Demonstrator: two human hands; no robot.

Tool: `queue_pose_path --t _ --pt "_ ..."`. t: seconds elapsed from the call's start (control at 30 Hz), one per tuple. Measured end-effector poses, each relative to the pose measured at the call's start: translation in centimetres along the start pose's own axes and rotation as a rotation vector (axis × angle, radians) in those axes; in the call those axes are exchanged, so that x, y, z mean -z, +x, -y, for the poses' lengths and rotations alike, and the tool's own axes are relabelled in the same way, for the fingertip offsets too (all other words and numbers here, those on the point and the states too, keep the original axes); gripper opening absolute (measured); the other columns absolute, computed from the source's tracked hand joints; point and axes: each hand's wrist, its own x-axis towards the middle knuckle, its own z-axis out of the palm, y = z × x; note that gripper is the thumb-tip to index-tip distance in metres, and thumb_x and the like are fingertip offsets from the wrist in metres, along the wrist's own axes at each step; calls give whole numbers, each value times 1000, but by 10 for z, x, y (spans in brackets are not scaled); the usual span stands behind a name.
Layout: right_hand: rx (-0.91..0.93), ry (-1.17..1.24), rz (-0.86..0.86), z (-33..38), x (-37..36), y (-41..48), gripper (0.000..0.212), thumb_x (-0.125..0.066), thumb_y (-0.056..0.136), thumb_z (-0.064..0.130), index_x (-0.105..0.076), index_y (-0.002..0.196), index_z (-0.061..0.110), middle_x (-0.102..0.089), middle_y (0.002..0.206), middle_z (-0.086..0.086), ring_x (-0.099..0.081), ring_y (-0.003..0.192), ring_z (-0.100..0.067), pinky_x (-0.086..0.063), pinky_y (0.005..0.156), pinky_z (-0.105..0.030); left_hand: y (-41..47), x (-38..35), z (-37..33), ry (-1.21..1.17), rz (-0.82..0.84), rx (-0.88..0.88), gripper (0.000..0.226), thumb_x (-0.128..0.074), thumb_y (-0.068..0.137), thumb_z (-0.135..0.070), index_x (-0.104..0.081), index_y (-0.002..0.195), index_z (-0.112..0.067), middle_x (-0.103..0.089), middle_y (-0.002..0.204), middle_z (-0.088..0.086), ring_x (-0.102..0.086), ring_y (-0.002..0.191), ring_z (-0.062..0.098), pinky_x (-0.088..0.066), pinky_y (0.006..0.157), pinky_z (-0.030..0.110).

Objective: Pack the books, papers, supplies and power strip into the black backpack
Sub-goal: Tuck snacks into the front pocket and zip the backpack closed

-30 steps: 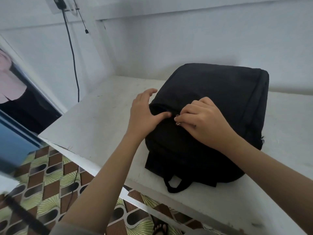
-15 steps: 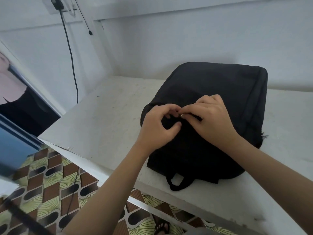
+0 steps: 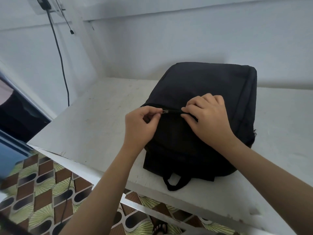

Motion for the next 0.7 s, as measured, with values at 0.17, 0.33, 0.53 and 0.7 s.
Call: queue_pose_path --t 0.17,0.33,0.53,0.7 --pt "0 -30 -2 -3 2 -5 14 -65 84 27 -74 82 17 -67 86 4 -57 78 -22 -29 75 -32 21 20 27 143 -158 137 16 -67 81 -8 -72 83 -23 -69 82 -5 -59 73 2 -40 65 7" --pt "-210 119 -7 -5 17 -15 24 -53 90 36 -73 96 23 -66 102 5 -55 99 -18 -26 85 -26 23 7 23 288 23 -21 24 -63 84 -19 -70 107 -22 -57 126 3 -46 118 18 -27 98 11" --pt "-836 191 21 -32 40 -56 55 -32 94 40 -42 139 8 -46 140 -14 -40 128 -34 -29 108 -41 3 -32 -5 379 369 -394 54 -45 86 -54 -47 136 -33 -33 151 1 -25 141 17 -13 115 36" --pt "-1163 457 45 -40 51 -91 34 -37 99 15 -59 120 1 -64 114 -12 -54 114 -28 -37 80 -26 -7 -48 2 475 424 -434 60 -36 88 -60 -33 143 -37 -17 157 1 -9 145 15 1 117 39"
